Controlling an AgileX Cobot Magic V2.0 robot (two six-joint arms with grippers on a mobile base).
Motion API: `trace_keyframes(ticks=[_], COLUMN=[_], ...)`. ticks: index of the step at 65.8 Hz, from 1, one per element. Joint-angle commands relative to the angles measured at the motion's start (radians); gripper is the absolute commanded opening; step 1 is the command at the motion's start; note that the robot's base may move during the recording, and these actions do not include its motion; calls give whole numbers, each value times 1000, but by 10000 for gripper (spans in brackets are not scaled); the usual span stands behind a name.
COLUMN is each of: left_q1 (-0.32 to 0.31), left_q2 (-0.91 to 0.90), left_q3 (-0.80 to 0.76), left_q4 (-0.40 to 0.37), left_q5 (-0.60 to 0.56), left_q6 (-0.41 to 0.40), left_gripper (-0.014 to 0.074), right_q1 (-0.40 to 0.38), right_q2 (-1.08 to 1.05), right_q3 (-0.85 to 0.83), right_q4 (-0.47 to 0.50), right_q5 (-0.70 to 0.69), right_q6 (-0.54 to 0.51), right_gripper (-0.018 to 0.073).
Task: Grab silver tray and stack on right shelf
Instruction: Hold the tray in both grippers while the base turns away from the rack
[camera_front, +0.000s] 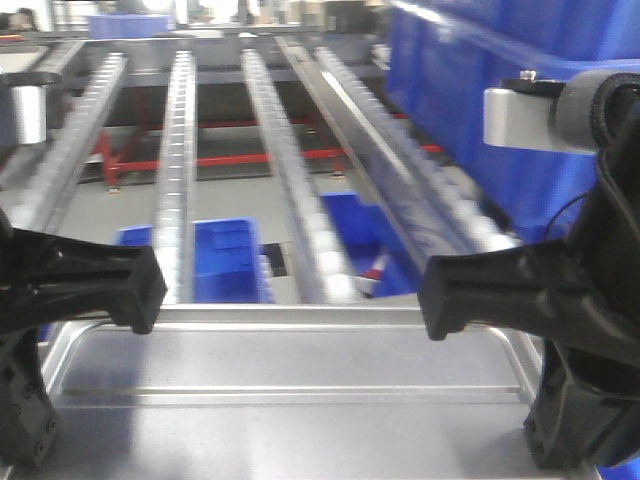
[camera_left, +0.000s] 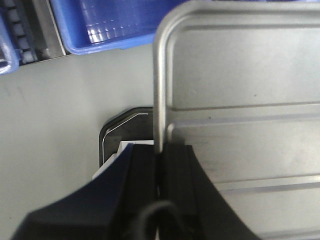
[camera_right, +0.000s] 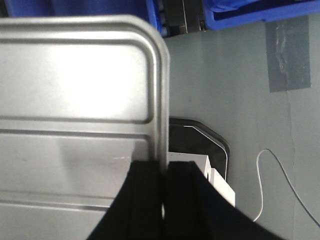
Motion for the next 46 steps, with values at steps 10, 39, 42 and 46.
trace_keyframes(ticks=[10,39,42,46], left_q1=[-8,-8,-8,-8], left_q2=[-27,-27,-27,-27], left_q3=[-15,-15,-15,-15], left_q4=[23,23,23,23], left_q5=[42,42,42,42], left_q6=[27,27,27,27], left_gripper=[-100,-100,-100,-100], right_q1=[-4,-4,-4,-4], right_q2=[-28,-28,-28,-28], right_q3=[-21,-21,-21,-21], right_q4=[-54,-54,-54,-54], right_q5=[13,16,17,17], right_q6=[-9,-9,-9,-9], right_gripper=[59,59,59,59])
